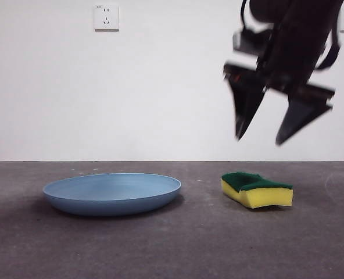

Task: Pick up the plate,pick up the cloth,clean the plate with the cloth

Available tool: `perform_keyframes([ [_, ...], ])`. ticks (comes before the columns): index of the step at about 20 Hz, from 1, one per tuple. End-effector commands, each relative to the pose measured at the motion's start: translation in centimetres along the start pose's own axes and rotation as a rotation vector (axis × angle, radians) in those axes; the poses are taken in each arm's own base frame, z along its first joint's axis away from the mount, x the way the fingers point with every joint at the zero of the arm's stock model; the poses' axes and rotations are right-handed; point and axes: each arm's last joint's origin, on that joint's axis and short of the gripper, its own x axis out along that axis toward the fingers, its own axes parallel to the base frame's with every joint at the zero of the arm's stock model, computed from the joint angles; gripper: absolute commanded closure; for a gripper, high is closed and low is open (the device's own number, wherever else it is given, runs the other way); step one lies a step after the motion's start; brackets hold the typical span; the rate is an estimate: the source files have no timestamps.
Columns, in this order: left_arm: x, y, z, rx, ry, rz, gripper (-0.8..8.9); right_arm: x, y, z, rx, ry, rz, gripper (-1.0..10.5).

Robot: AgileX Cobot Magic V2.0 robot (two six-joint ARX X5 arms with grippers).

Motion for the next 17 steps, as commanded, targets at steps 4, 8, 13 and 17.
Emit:
perform_keyframes([
  [4, 0.0, 0.4, -0.3, 0.093, 0.005, 0.131, 8.21, -5.6, 1.8, -1.1, -0.070, -0.146, 0.041, 9.6],
  [8, -0.9, 0.3, -0.5, 0.151, -0.044, 0.163, 8.21, -10.3, 4.1, -2.5, -0.156, -0.312, 0.098, 9.6],
  [13, -2.1, 0.9, -3.7, 0.139, -0.213, 0.107, 8.21, -13.9, 5.6, -5.5, -0.201, -0.567, 0.042, 9.6],
  [17, -1.4, 1.7, -7.4, 0.097, -0.327, 0.057, 8.21, -12.5, 4.9, -9.1, -0.159, -0.656, 0.027, 9.6],
])
